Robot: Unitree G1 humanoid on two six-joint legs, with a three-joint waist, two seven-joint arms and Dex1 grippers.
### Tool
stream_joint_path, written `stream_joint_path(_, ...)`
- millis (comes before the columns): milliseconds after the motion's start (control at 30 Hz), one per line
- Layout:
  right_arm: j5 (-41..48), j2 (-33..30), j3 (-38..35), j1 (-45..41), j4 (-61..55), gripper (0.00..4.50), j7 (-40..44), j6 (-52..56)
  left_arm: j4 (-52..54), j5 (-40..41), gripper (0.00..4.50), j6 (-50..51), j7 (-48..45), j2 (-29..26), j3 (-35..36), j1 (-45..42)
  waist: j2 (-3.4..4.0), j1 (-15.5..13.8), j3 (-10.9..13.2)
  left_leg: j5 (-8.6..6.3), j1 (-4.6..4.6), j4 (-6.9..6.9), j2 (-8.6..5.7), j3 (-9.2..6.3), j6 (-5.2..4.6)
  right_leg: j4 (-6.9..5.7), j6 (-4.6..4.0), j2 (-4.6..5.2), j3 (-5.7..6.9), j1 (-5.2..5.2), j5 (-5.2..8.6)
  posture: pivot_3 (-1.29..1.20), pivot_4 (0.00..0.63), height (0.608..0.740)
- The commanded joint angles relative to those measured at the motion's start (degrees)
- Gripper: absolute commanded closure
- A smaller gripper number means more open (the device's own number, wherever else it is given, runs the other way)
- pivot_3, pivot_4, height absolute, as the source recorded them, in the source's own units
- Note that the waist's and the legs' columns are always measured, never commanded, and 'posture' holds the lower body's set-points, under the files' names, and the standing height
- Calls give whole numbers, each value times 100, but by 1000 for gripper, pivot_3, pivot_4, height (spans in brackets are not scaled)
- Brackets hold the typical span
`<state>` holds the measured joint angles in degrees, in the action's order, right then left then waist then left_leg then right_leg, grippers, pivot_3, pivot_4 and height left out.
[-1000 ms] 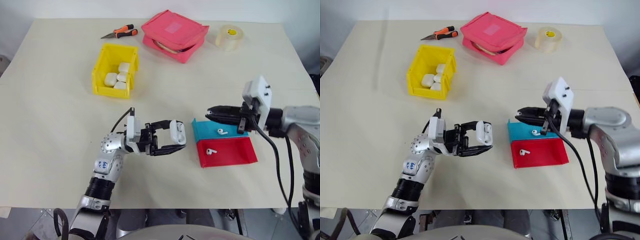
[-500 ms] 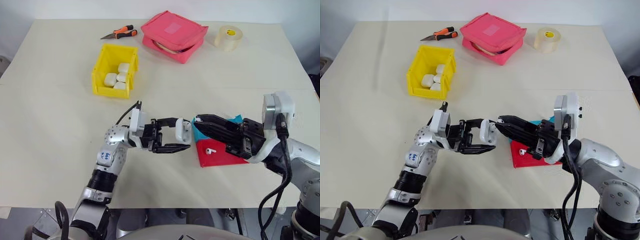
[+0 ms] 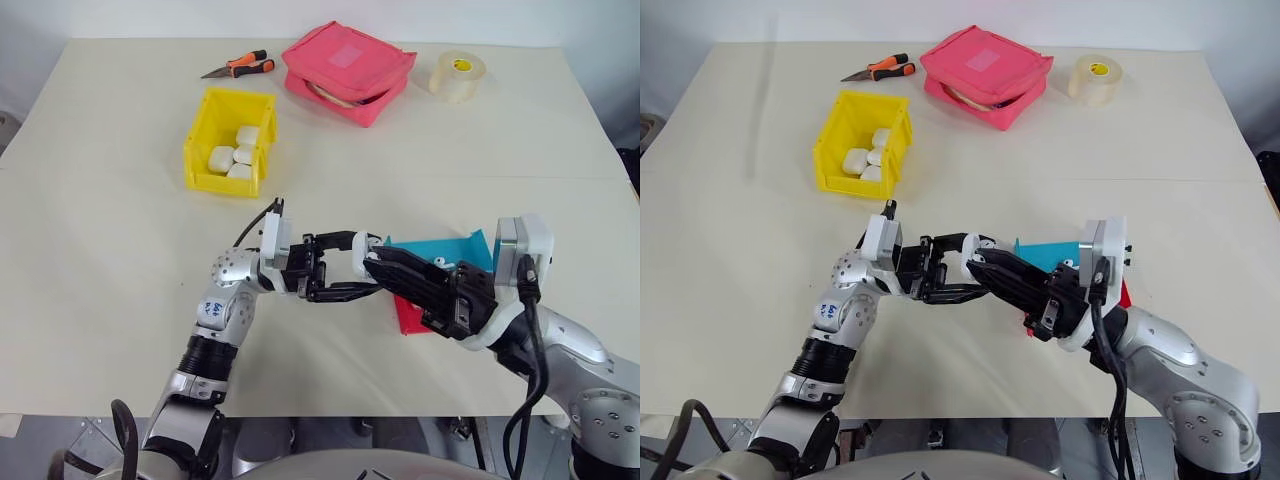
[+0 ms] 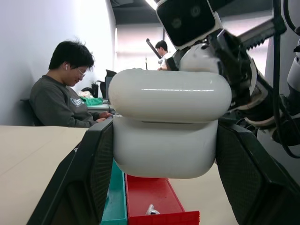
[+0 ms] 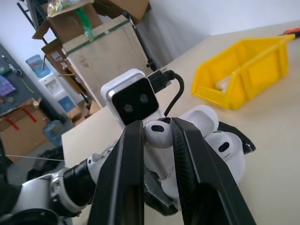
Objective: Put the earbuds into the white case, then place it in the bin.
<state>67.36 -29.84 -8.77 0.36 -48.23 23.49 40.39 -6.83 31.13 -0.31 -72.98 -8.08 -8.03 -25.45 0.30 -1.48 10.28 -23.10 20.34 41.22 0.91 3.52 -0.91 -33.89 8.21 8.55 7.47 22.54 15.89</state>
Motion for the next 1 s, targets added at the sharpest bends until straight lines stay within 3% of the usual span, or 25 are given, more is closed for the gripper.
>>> stream_joint_path(33, -391, 44, 137, 102, -25, 4030, 260, -368, 358, 136, 1689, 31, -55, 43, -59, 27, 0, 5, 0, 0, 0, 0, 0, 0, 0, 0, 0, 0, 0, 0, 0, 0, 150, 740)
stream_joint_path(367, -1169, 116, 537, 492, 167, 4030, 577, -921, 547, 177, 1689, 170, -33, 49, -28, 109, 0, 1, 0, 0, -1, -1, 0, 0, 0, 1, 0, 0, -1, 0, 0, 0, 150, 740)
stream_joint_path(633, -1450, -258, 424, 1142, -15, 4030, 862, -1130, 395, 112, 1689, 41, 117, 3, 186, 15, 0, -2, 0, 0, -2, -2, 0, 1, 0, 1, 0, 0, -1, -1, 0, 0, 150, 740)
stream_joint_path(1000, -1496, -870, 113, 1307, 137, 4030, 1056, -1173, 131, 18, 1689, -111, 141, 13, 305, -166, 0, -3, 0, 0, -3, -2, 1, 1, -1, 2, 0, 0, -2, -1, 0, 0, 150, 740)
